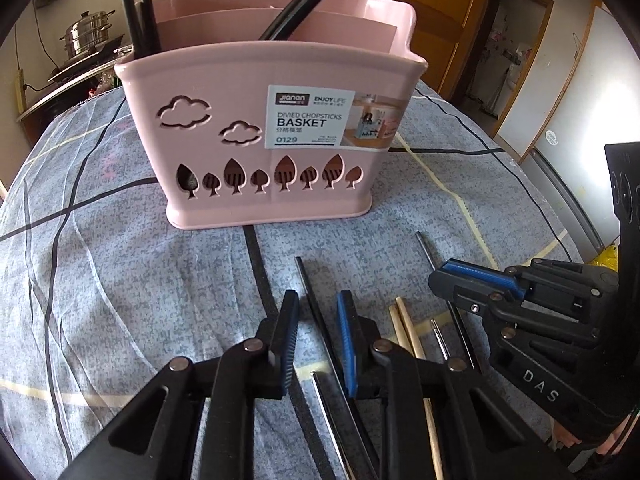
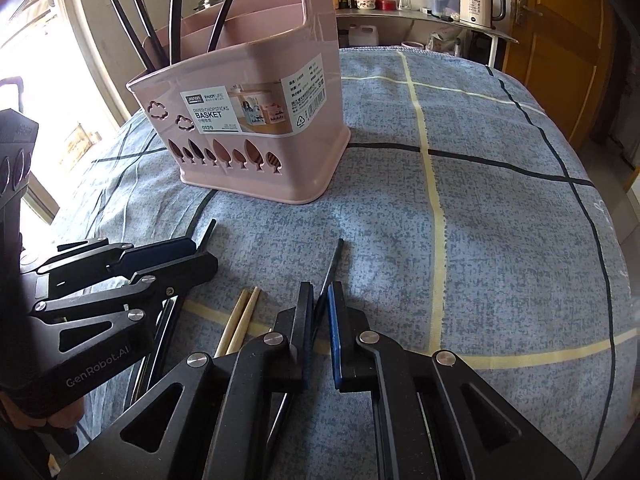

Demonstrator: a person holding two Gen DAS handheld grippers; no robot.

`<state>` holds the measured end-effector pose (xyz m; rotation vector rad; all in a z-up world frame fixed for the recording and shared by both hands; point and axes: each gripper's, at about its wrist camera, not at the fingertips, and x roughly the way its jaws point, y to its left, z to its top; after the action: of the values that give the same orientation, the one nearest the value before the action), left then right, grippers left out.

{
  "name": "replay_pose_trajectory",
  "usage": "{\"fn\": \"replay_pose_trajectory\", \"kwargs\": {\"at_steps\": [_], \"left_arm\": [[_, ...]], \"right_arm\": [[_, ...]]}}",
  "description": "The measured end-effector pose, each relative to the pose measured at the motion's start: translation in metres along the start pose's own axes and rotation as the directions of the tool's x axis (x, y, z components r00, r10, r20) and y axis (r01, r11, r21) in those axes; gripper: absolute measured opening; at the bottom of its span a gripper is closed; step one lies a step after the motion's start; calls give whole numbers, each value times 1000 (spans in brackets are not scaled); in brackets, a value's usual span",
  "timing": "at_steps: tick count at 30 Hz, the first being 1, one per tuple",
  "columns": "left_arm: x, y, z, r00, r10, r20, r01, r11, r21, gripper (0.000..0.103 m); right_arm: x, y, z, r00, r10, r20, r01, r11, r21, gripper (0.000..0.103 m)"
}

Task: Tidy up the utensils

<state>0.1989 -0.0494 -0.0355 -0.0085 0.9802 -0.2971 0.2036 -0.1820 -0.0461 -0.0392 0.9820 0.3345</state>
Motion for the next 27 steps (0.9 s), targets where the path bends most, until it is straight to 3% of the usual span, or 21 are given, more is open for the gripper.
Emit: {"fn": "replay_pose_trajectory", "kwargs": {"at_steps": [1,7,15,21,27], "left_arm": [[0,0,0,1000,3,-1,-3,1000,0,10],[-1,3,2,1000,-29,1,29,999,-22,8],[-45,13,10,992,-100,74,104,993,-54,5],[-94,11,24,974,-142,176,152,988,-42,5],[-143,11,36,945,-154,288,162,987,-4,5]], "right_arm": [[0,0,0,1000,0,4,0,1000,-1,7],[-4,-3,-1,1000,15,15,-16,1000,23,7],[-37,-7,3,995,37,92,-39,999,25,6],[-77,-7,10,981,51,186,-56,998,22,6],[-122,-3,19,948,68,310,-74,997,8,5]]}}
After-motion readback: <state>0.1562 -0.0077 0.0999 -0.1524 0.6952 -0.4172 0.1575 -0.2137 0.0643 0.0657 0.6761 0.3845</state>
